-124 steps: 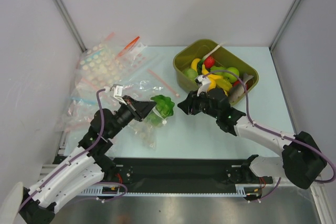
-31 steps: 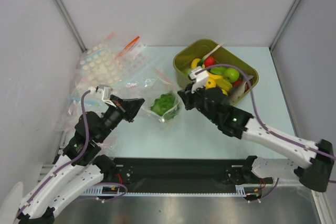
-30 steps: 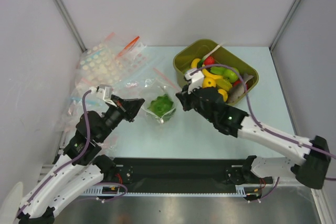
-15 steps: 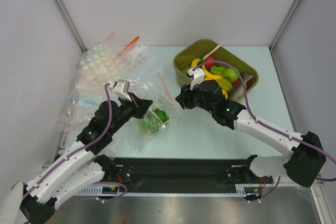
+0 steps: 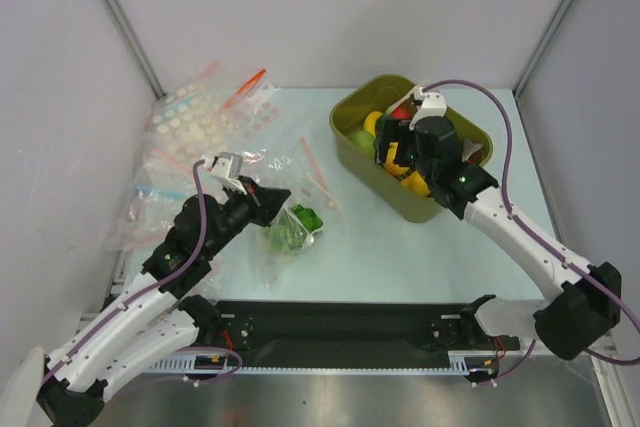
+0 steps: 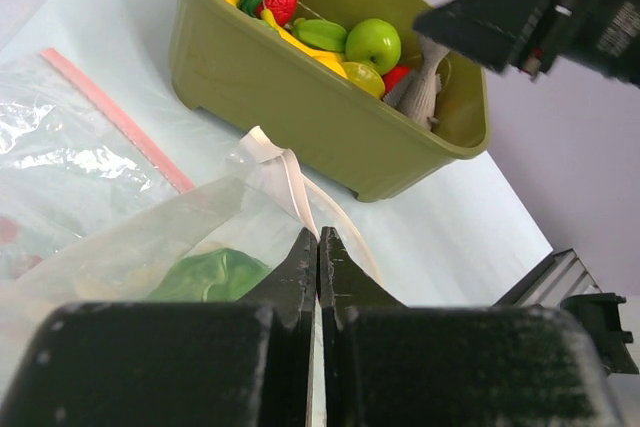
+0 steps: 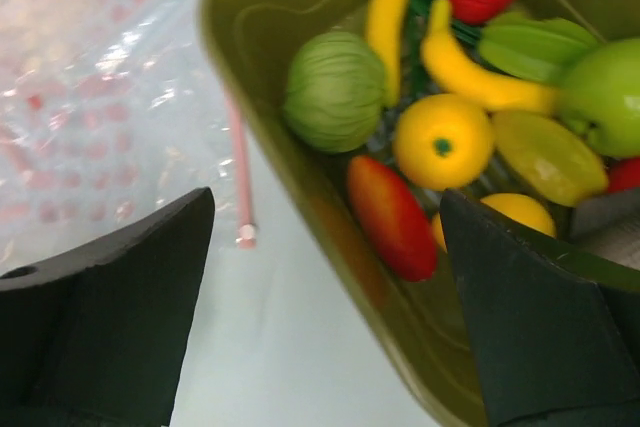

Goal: Place the food in the zip-top bag and seal the zipper
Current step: Pick up the fake fruit from the bin.

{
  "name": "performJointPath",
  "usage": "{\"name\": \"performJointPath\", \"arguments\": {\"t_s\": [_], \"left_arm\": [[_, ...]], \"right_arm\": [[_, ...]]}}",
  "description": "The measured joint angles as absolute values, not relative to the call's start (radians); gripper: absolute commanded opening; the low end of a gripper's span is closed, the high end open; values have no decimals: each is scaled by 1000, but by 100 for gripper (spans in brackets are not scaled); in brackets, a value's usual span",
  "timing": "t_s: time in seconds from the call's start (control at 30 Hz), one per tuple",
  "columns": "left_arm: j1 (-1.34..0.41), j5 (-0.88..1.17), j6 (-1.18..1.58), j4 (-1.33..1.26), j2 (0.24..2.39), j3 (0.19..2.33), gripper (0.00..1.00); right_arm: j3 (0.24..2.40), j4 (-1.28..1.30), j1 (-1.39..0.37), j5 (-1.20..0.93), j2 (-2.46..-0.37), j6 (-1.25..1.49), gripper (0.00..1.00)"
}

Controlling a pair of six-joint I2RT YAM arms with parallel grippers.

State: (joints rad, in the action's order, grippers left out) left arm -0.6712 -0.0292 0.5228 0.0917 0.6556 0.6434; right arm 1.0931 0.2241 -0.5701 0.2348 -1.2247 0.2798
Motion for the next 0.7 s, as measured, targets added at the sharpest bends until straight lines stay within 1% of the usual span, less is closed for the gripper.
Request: {"name": "performJointPath", "arguments": {"t_s": [0.1,0.27,0.43,0.7], "left_arm": [[-671,-20,523,92,654,643,0],[-671,-12,523,91,638,636,0],[-671,-12,523,91,611,624,0],[-671,-12,523,90,621,623,0]], "right_arm": [[1159,266,-518,282,-1314,282,100],[1279,336,-445,286,-1521,293,100],[1333,384,-397,300,-1682,304,100],[1335,367,-311,156,-1885,363,99]]}}
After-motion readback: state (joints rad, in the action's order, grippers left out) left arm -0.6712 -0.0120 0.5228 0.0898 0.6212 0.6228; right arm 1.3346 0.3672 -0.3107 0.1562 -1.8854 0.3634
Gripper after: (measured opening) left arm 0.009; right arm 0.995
